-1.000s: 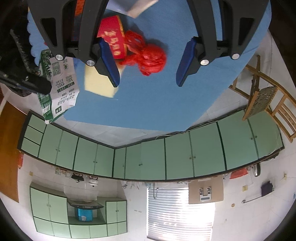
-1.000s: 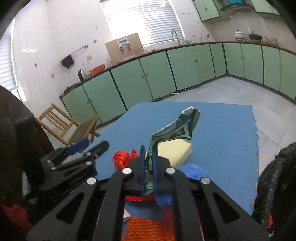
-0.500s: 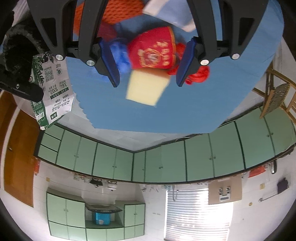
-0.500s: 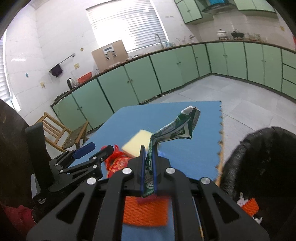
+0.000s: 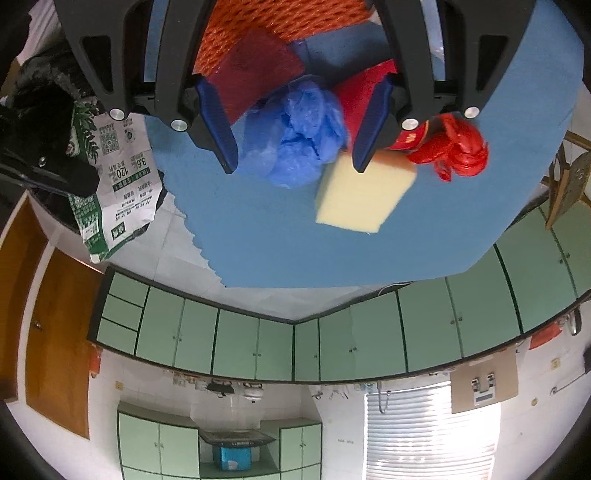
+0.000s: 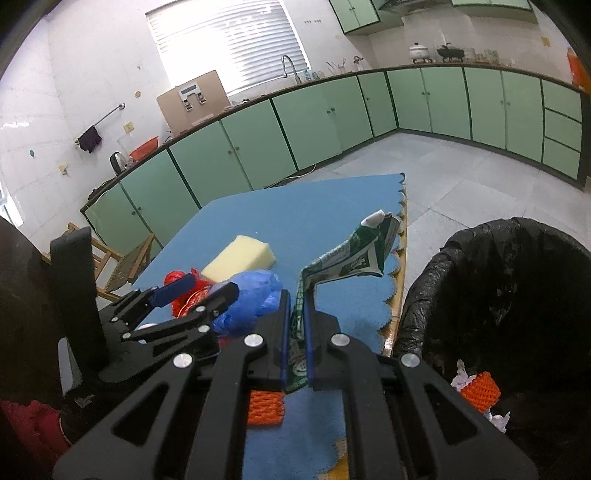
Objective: Collect trash
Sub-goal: 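Hold the milk bag with the right gripper while the left gripper grasps the blue plastic bag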
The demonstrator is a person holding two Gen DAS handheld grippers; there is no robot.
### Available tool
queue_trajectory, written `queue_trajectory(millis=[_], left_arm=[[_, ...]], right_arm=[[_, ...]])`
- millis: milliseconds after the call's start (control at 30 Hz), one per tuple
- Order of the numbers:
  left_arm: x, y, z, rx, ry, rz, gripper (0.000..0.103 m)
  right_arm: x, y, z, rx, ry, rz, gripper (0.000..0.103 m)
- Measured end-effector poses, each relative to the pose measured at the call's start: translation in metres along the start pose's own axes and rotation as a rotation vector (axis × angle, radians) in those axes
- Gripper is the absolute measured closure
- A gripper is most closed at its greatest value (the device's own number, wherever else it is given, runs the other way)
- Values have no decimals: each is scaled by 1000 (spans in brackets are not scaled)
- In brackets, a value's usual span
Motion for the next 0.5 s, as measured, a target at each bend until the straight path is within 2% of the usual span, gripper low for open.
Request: queue_trajectory(millis=[67,133,167,233,267,300,500], left_arm=[[-2,-4,-2,11,-8,1,42],[-5,-9,-4,24,-16,-3,63],[-5,-11,-6,34,-16,-8,68],[-5,-15,-8,53,-16,-18,93],[-4,-16,-9,58,-17,-23,98],[-4,-16,-9,57,-15,-30,101],[-2,-2,-5,12,-5,-52,103]], right_arm=[[-2,-2,-1,7,-2,-1,97],[-3,-4,-1,14,-2,-2,97],[-3,-5,-2,16,-3,-2,97],[-4,-6,-1,20,-4,-2,97],[-4,-7,-1,22,-3,-3,97],[-4,-7,-1,22,-1,-4,97],[0,-5,4,14,13,-7,97]])
Point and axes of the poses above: each gripper's, at about its wrist camera, not at the fingertips, and y roughly against the way its jaws point, x to its left, z to its top, the point moved 2 cm from there along -y, roughly the way its jaws point, and after that the axes turned 9 degrees about y, right-handed, at the moved point
